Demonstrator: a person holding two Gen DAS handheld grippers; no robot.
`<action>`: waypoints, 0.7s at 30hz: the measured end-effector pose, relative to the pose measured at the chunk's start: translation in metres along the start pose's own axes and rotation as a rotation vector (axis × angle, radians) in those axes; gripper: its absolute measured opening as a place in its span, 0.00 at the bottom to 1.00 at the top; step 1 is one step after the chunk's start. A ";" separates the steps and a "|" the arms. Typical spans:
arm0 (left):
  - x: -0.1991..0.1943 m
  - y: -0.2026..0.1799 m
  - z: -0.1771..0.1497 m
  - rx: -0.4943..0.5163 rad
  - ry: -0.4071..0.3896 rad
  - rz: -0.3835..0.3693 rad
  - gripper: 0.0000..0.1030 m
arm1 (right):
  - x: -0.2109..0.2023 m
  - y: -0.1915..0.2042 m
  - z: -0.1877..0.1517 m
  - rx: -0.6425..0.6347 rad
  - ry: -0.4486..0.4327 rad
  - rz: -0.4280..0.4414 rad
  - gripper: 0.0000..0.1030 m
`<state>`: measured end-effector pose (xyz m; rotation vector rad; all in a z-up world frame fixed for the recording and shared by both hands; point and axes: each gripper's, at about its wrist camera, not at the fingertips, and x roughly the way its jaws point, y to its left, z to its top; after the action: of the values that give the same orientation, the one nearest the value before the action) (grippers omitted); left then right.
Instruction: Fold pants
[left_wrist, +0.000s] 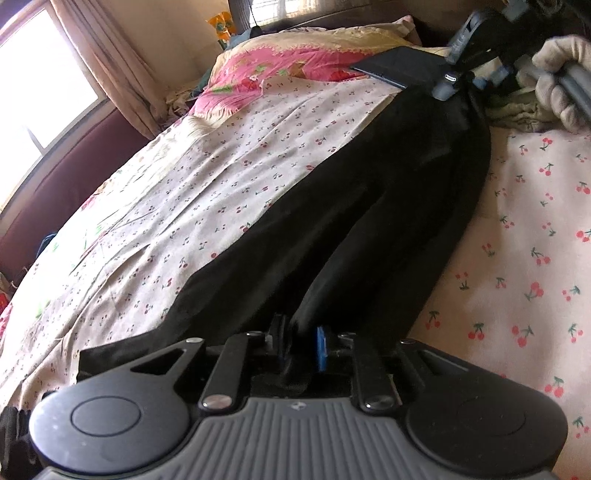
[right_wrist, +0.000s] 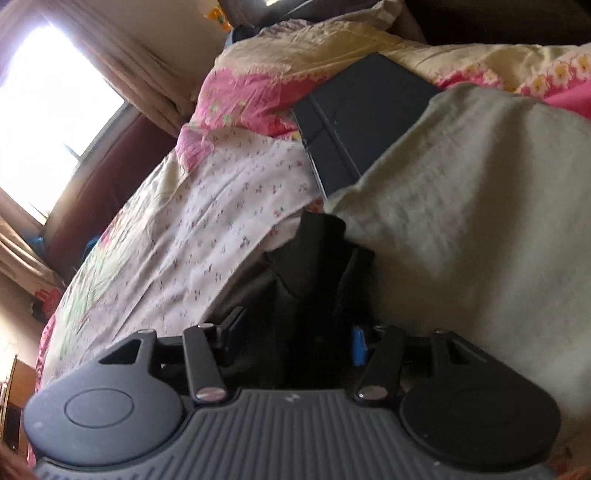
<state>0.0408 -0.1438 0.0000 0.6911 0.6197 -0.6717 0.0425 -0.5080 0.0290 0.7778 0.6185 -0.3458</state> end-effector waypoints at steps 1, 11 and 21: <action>0.001 0.000 0.001 0.002 -0.001 0.003 0.33 | -0.005 0.001 0.002 0.015 0.009 0.021 0.10; 0.008 -0.018 -0.006 0.022 0.027 -0.066 0.43 | -0.017 -0.009 0.021 -0.089 0.033 -0.002 0.11; -0.032 0.007 -0.028 -0.020 0.025 -0.101 0.48 | -0.029 -0.010 0.018 -0.125 0.016 -0.093 0.24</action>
<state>0.0177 -0.1078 0.0073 0.6532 0.6867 -0.7504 0.0222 -0.5257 0.0513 0.6338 0.6864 -0.3820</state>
